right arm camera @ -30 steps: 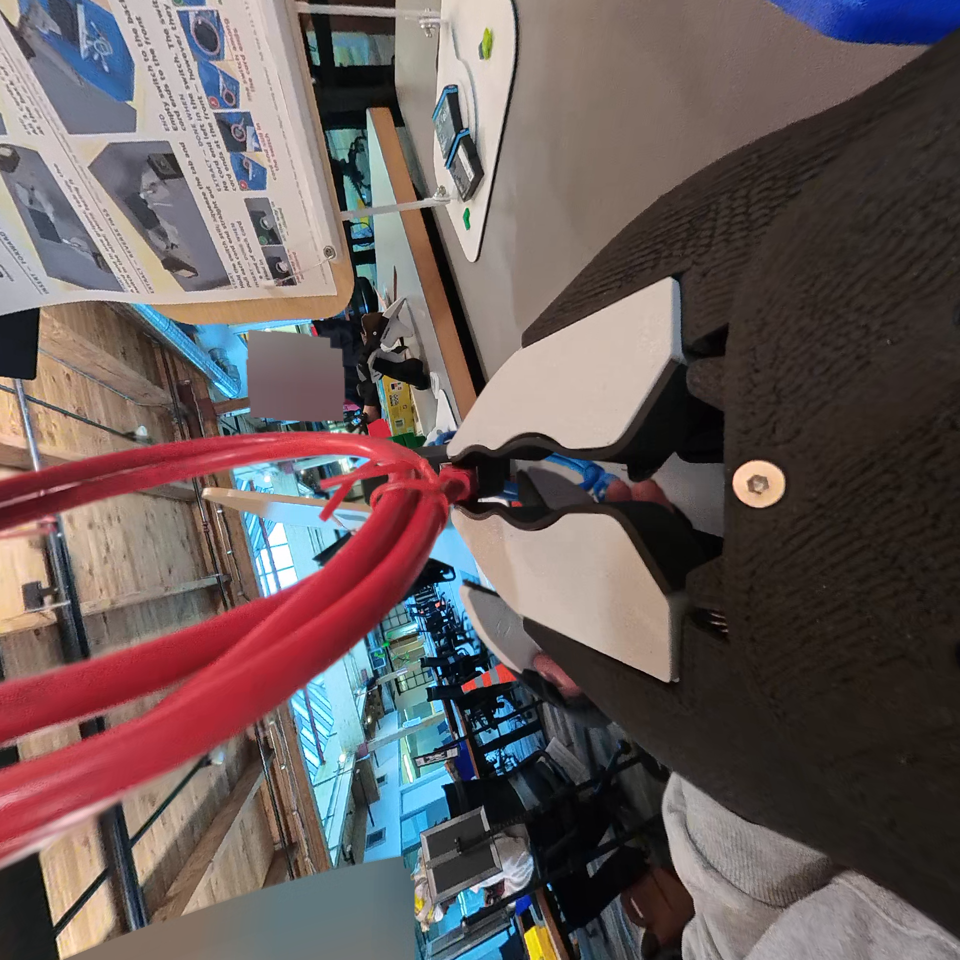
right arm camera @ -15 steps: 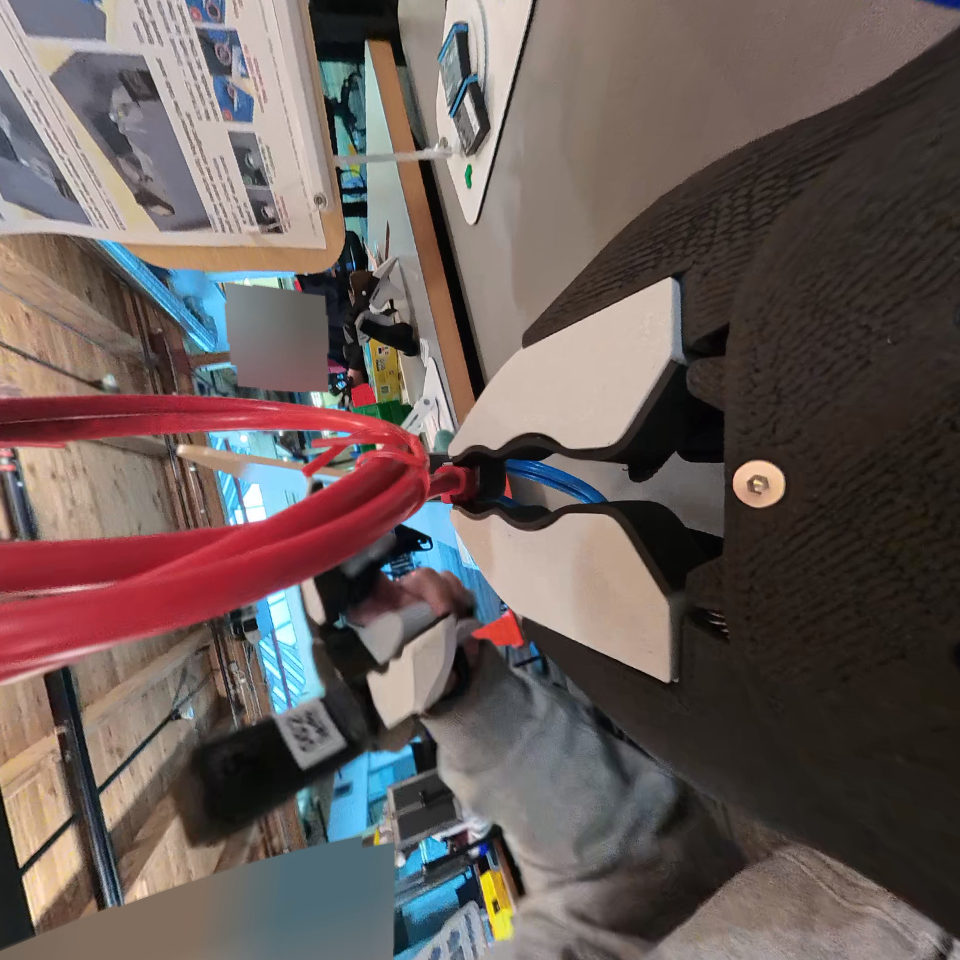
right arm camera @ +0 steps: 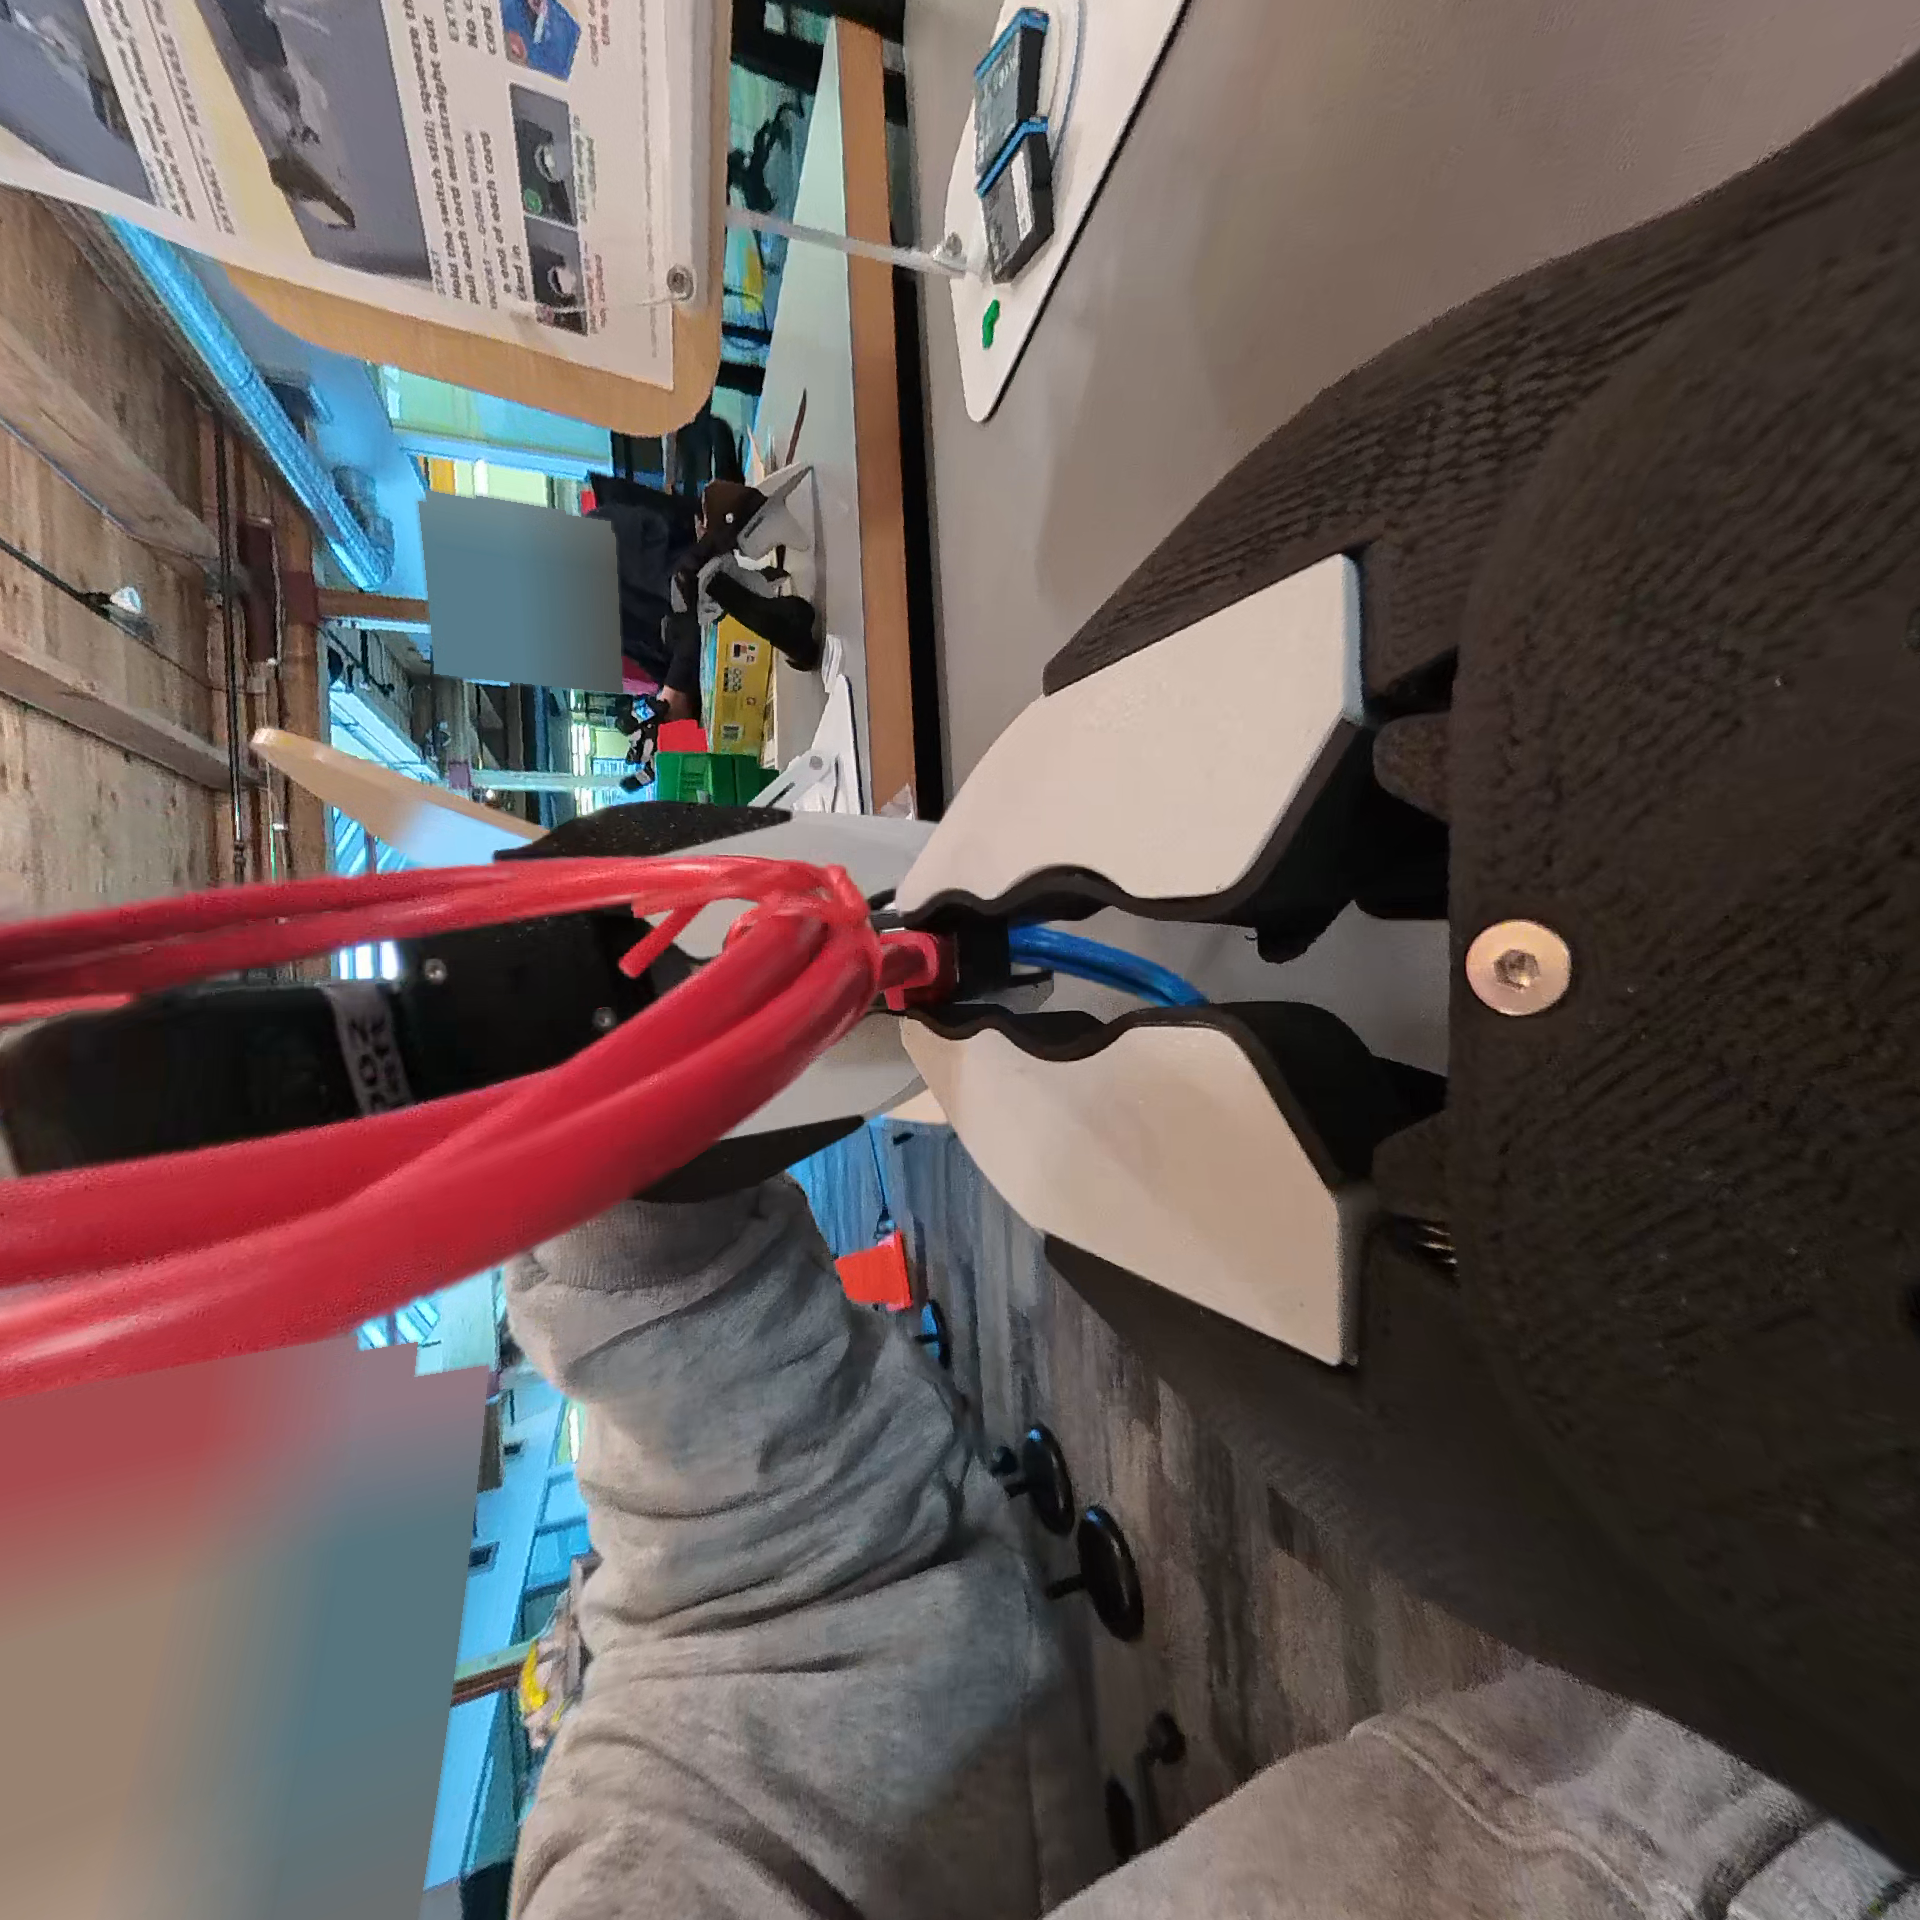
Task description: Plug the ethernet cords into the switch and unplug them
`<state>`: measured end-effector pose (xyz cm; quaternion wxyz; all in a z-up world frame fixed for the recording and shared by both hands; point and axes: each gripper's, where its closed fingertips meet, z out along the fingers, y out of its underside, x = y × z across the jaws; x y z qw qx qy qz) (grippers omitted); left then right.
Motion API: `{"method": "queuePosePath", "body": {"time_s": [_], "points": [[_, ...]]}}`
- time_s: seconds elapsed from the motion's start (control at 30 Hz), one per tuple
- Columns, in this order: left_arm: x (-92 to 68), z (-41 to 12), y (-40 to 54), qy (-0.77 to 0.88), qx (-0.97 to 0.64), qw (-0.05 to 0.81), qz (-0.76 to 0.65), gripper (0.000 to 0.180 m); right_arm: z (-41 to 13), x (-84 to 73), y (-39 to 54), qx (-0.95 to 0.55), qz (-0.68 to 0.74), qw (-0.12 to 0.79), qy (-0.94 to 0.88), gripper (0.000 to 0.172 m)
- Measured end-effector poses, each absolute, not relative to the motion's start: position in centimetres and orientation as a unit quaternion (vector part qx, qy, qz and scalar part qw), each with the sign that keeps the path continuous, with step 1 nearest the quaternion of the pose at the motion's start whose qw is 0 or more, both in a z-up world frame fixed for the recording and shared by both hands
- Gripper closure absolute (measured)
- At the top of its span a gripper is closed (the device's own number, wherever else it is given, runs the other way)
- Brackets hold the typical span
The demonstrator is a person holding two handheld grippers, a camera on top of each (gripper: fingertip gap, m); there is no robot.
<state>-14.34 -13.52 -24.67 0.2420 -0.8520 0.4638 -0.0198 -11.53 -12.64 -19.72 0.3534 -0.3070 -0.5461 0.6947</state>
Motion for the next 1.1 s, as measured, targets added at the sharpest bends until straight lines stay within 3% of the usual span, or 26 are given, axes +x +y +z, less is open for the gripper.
{"method": "queuePosePath", "body": {"time_s": [0.37, 0.73, 1.1], "points": [[-14.7, -25.8, -15.5, 0.492, -0.859, 0.139, -0.031, 0.158, -21.5, -11.6, -13.9, -0.272, 0.628, 0.387, -0.618, 0.154], [-15.1, -25.9, -16.1, 0.504, -0.862, 0.055, 0.008, 0.158, -22.4, -11.4, -14.4, -0.244, 0.589, 0.421, -0.645, 0.161], [-14.9, -25.6, -16.4, 0.489, -0.871, 0.04, 0.011, 0.159, -22.2, -11.4, -14.3, -0.26, 0.573, 0.449, -0.634, 0.159]]}}
